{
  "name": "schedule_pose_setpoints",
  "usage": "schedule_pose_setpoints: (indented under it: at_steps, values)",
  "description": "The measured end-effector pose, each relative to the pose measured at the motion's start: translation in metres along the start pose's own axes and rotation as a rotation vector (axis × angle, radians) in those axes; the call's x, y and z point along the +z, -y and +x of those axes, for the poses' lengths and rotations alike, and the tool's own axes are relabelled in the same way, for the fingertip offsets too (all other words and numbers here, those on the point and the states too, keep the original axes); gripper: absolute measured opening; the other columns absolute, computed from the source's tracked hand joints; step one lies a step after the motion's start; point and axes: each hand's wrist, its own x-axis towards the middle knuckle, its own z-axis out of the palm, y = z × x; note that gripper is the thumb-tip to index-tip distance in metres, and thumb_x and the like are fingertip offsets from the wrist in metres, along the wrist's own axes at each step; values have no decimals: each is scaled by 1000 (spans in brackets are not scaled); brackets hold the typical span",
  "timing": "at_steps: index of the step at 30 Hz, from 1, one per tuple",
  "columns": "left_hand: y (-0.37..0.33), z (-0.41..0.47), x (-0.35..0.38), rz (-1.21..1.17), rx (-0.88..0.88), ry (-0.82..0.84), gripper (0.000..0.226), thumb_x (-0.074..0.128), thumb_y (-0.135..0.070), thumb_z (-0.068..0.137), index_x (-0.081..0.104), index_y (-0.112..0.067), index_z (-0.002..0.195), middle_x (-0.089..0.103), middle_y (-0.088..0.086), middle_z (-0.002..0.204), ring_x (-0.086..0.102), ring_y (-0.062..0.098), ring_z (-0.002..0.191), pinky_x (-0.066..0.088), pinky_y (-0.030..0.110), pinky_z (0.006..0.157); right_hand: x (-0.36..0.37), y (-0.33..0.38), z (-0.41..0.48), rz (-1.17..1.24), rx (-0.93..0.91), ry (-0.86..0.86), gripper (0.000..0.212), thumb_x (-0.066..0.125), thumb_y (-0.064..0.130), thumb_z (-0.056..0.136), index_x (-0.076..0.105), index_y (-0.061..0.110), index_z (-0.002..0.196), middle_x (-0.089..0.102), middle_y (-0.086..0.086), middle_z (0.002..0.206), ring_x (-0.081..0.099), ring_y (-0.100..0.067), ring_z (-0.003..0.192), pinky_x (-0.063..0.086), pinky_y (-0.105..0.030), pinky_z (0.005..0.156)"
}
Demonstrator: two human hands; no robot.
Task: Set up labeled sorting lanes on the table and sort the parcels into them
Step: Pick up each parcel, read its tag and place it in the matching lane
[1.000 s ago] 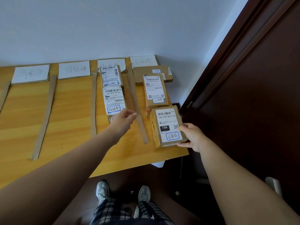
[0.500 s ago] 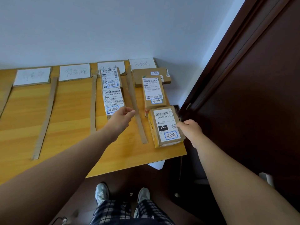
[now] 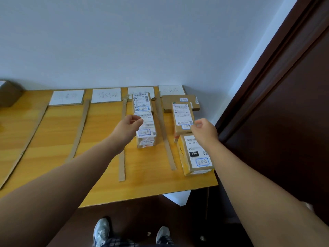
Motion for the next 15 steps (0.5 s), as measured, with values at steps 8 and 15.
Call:
schedule_pose_setpoints:
  at_steps: [8,15]
  values:
    - [27,1,-137,19,-9,-141,27,51,-37,96,55,-21,117,58,1,117,56,22,111,45,46,101,100,111,-13,10,-133,108,33,53,24,92,54,15,124,55,1,105,53,-17,90,42,-28,76]
    - [65,7,-276,39,-37,-215,30,51,-35,96,54,-20,122,56,1,120,54,23,114,44,45,102,222,212,-41,-14,-230,230,34,50,28,97,51,17,129,53,-5,121,50,-17,92,41,-29,75]
